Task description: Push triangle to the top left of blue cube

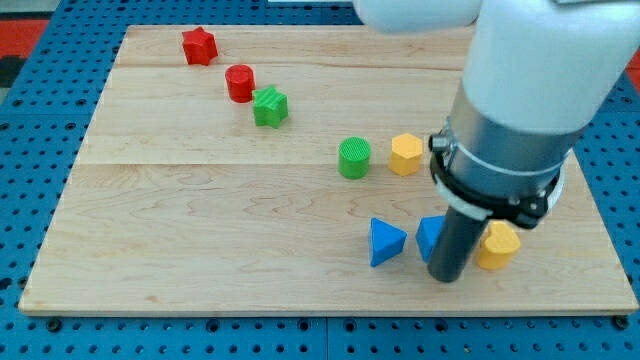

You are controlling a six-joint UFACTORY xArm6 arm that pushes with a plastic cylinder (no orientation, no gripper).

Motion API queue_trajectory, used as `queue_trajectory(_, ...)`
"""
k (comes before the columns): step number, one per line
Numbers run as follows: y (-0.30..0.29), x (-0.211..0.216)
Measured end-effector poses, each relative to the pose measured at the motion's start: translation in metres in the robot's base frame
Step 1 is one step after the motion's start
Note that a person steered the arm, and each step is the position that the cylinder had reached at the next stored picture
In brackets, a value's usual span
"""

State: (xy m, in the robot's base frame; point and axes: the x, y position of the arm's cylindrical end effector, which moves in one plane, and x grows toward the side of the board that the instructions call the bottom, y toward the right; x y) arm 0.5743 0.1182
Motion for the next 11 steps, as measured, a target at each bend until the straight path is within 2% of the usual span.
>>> queue_trajectory(2, -0.023, 0.023)
queue_trajectory(4, -0.085, -0.046)
queue_trajectory(5, -0.106, -0.045)
queue_trajectory(6, -0.139, -0.064)
queue_trajectory(8, -0.066, -0.070)
queue_trajectory(9, -0.066, -0.077)
queue_trajectory(11, -0.110, -0.096)
